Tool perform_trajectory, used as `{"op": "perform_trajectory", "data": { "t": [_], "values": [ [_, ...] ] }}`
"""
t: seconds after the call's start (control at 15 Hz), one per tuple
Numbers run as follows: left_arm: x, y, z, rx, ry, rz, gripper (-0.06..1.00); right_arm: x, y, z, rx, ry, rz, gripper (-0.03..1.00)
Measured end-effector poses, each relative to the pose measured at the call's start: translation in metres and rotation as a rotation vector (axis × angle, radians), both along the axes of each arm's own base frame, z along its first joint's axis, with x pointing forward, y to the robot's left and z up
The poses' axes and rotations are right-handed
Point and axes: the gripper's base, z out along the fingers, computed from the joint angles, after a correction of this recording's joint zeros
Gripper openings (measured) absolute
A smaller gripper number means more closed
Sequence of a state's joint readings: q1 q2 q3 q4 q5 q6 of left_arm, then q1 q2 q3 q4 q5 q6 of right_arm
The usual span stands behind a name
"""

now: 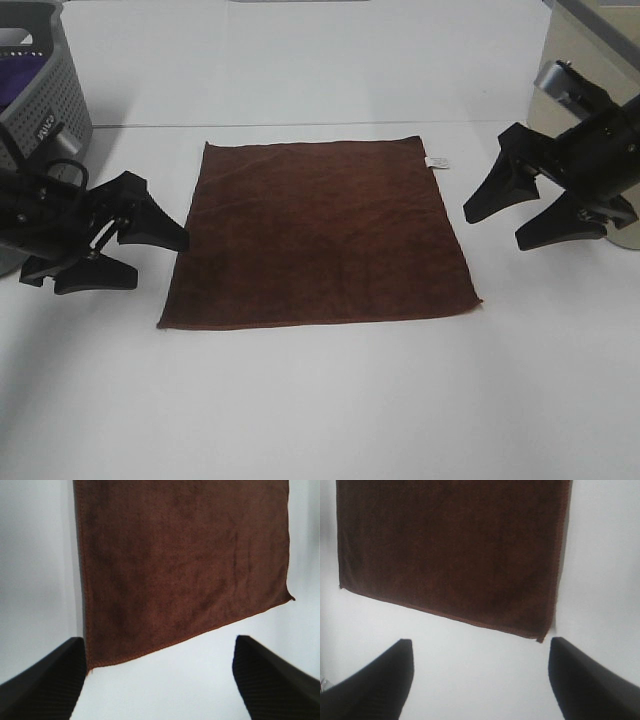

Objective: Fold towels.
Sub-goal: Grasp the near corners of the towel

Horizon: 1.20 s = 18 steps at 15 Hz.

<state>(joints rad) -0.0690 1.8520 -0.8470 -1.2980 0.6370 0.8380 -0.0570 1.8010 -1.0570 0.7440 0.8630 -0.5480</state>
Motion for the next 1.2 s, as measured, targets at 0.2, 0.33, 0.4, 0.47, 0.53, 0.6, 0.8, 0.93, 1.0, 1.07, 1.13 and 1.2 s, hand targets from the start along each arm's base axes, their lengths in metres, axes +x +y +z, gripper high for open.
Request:
{"op": "perform_trajectory", "data": {
  "t": [0.2,0.33,0.4,0.47,0.53,0.6,0.8,0.93,1.0,1.07,1.13,1.2],
  "values": [
    [0.015,-0.003,-0.011,-0.009,0.006,-0.028,0.76,0.016,-0.008,-0.029,0.003,0.079,-0.004,0.71],
    [0.027,-0.005,-0.016,-0.024,0.004,-0.04,0.76,0.02,-0.008,-0.045,0.006,0.117,0.001,0.71],
    [0.031,-0.005,-0.019,-0.022,0.002,-0.045,0.76,0.021,-0.009,-0.055,0.007,0.143,0.006,0.71],
    [0.032,-0.005,-0.023,-0.02,0.008,-0.049,0.76,0.021,-0.009,-0.063,0.007,0.163,0.013,0.71],
    [0.032,-0.005,-0.029,-0.018,0.024,-0.05,0.76,0.021,-0.008,-0.07,0.011,0.172,0.026,0.71],
    [0.031,-0.005,-0.036,-0.016,0.043,-0.053,0.76,0.021,-0.008,-0.073,0.016,0.169,0.037,0.71],
    [0.031,-0.011,-0.048,-0.046,0.072,-0.066,0.76,0.025,-0.005,-0.08,0.066,0.161,0.016,0.71],
    [0.028,-0.029,-0.052,-0.055,0.07,-0.112,0.75,0.027,-0.002,-0.086,0.105,0.171,0.002,0.71],
    [0.027,-0.039,-0.053,-0.053,0.067,-0.132,0.75,0.028,0.001,-0.087,0.118,0.174,0.001,0.71],
    [0.024,-0.049,-0.054,-0.055,0.07,-0.15,0.75,0.028,0.008,-0.088,0.125,0.169,0.019,0.71],
    [0.023,-0.056,-0.054,-0.048,0.065,-0.158,0.75,0.028,0.018,-0.088,0.12,0.161,0.05,0.7],
    [0.022,-0.061,-0.054,-0.041,0.062,-0.165,0.74,0.027,0.032,-0.09,0.112,0.155,0.079,0.69]
  ]
}}
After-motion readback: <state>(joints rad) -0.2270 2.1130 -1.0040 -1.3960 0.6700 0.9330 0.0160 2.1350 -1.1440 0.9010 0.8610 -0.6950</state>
